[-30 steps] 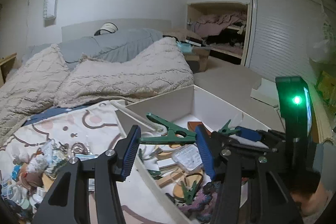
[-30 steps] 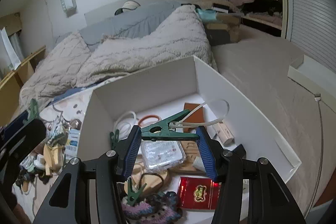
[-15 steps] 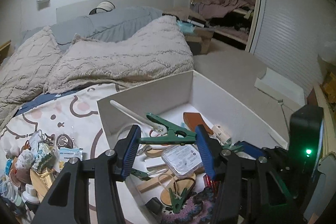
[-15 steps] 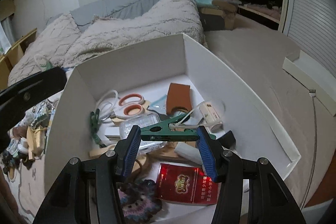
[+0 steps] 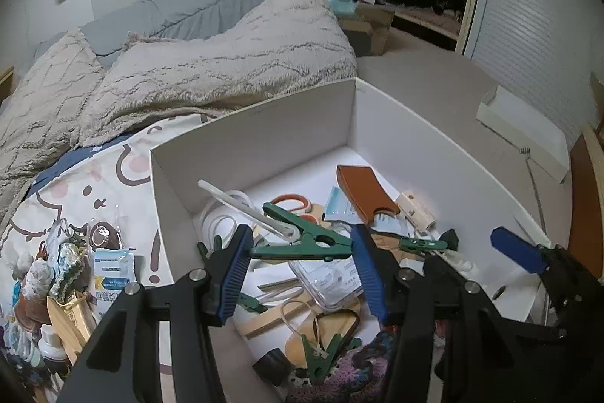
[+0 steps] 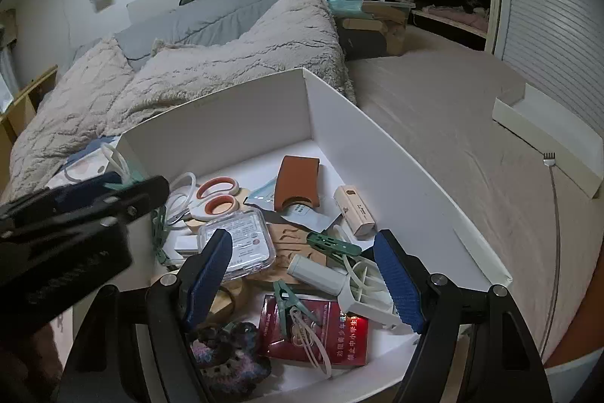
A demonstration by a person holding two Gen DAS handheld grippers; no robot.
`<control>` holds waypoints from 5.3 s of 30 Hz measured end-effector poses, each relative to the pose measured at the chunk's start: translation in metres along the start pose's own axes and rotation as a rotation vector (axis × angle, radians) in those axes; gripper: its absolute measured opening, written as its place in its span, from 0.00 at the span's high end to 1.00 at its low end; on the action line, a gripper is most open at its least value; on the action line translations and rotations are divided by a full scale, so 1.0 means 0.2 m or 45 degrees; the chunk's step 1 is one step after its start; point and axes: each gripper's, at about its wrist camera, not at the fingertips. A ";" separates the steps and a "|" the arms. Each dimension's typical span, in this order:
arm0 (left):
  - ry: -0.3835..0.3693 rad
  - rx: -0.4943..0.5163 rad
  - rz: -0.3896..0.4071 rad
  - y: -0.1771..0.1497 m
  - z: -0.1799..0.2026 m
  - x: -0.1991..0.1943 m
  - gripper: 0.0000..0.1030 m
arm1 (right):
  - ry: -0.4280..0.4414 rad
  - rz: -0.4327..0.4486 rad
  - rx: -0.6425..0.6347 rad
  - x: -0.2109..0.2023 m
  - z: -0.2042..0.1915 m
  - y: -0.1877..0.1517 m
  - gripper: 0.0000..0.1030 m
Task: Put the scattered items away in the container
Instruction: 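Open the right tool to drop its peg while the left tool releases its peg into the box, then withdraw both tools from the white box back over the bed, then move both open tools away from the box toward the items on the bed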
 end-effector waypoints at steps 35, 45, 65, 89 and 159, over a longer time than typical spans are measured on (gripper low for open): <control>0.069 -0.062 -0.012 -0.01 -0.06 0.01 0.23 | 0.016 -0.040 -0.075 0.01 -0.03 -0.03 0.25; 0.053 -0.075 0.036 0.00 -0.11 -0.07 0.23 | 0.019 -0.013 -0.086 -0.01 -0.04 -0.02 0.25; 0.101 -0.044 0.194 -0.07 -0.25 -0.26 0.00 | -0.095 0.079 -0.048 -0.04 0.01 0.01 0.03; 0.254 -0.041 0.290 -0.19 -0.43 -0.45 0.00 | -0.050 0.203 -0.101 -0.12 -0.09 0.04 0.00; 0.596 -0.286 0.262 -0.92 -1.33 -0.85 0.00 | 0.422 0.375 -0.584 -0.25 -1.16 -0.31 0.00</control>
Point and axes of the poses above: each gripper's, at about its wrist camera, not at the fingertips, and x roughly the way its jaws point, z to its right, y to its top, and after that the axes turned 5 degrees about z, right-handed
